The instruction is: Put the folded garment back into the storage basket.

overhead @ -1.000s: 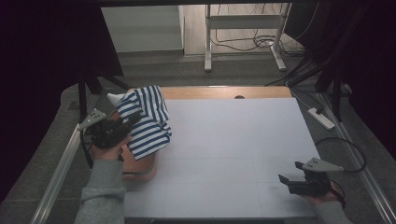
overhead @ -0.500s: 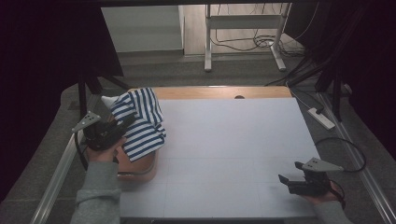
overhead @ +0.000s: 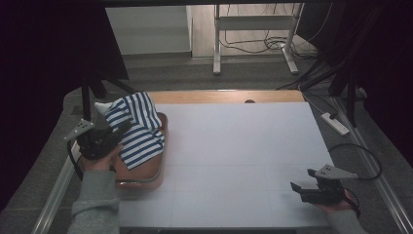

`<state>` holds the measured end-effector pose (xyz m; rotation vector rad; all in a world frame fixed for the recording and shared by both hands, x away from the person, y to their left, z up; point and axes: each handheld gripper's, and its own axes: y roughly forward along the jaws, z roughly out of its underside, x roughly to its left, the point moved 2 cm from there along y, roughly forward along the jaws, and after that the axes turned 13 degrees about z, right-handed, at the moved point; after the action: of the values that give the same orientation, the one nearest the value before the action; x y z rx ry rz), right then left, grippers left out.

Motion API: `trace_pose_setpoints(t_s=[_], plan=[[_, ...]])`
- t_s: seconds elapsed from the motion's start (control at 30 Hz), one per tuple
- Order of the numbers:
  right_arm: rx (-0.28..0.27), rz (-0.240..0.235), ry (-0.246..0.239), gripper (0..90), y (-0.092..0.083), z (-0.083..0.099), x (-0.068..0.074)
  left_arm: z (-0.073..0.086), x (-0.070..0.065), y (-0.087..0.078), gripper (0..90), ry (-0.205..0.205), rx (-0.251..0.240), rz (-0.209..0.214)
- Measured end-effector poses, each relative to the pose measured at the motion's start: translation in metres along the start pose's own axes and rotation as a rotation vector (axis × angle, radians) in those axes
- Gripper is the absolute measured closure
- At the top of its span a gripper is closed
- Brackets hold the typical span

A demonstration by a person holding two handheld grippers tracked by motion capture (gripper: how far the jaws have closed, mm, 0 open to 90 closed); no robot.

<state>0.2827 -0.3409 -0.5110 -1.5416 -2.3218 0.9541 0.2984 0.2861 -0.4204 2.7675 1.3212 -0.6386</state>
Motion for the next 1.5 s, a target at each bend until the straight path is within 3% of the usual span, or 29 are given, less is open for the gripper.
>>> trace_pose_setpoints(t_s=[0.23,0.6,0.93,1.5], plan=[[0.000,0.000,-0.001,17.4,0.000,0.000,0.000,0.000,0.005,-0.008,70.6,-0.005,-0.005,-0.014],[0.001,0.001,-0.003,17.4,0.000,0.000,0.000,0.005,0.010,-0.008,70.6,0.006,0.031,-0.033],[0.002,-0.002,-0.004,17.4,0.000,0.000,0.000,0.014,0.014,0.003,70.6,0.014,0.120,-0.055],[0.007,-0.005,-0.006,17.5,0.001,0.000,0.001,0.024,0.018,0.015,70.5,0.009,0.230,-0.086]])
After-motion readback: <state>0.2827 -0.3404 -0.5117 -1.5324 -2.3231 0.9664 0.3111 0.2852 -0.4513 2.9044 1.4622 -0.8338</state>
